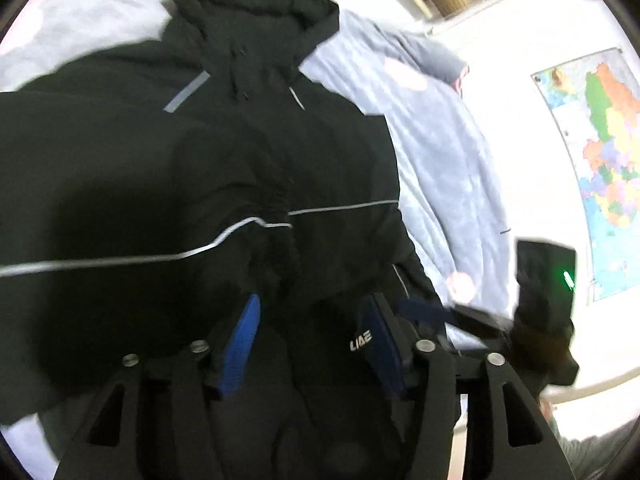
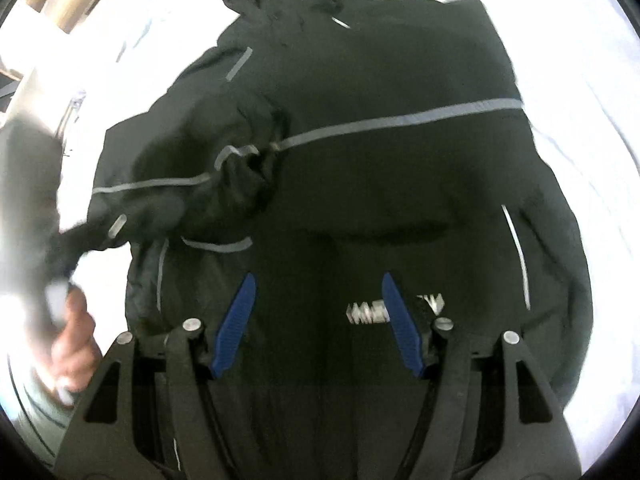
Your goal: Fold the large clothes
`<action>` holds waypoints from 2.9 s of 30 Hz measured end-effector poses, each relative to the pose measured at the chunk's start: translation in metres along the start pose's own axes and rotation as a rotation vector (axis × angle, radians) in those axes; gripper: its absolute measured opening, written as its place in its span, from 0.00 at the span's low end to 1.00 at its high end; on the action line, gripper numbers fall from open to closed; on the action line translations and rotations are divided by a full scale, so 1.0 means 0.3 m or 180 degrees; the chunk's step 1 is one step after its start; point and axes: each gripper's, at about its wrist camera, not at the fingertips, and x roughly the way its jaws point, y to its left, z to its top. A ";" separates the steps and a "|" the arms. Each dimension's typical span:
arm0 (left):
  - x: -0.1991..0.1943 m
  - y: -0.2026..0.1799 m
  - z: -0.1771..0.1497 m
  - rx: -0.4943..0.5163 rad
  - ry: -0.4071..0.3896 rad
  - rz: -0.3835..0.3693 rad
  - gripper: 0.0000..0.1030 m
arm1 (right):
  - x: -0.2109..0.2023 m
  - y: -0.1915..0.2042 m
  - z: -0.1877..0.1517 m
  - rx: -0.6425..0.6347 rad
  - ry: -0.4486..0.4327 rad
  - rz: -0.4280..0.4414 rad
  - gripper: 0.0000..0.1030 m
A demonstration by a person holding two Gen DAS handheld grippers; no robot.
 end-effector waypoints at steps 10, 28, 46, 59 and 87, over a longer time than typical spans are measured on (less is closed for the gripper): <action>-0.284 0.157 -0.137 -0.0413 -0.0408 0.0355 0.57 | 0.244 0.090 0.220 0.0120 0.0073 0.0338 0.61; -0.315 0.264 0.032 -0.0533 -0.0809 0.1021 0.57 | -0.156 0.100 0.188 -0.0106 -0.0828 -0.0268 0.19; 0.114 0.288 0.155 -0.0082 -0.0139 0.1870 0.57 | 0.184 -0.456 0.213 0.0806 -0.0309 -0.0808 0.41; -0.056 0.167 0.121 -0.0366 -0.0602 0.1604 0.55 | -0.054 -0.209 0.273 0.0177 -0.0670 -0.0644 0.45; 0.073 0.304 -0.034 -0.0772 0.0028 0.2123 0.69 | 0.256 -0.210 0.084 -0.0121 0.0293 -0.0981 0.39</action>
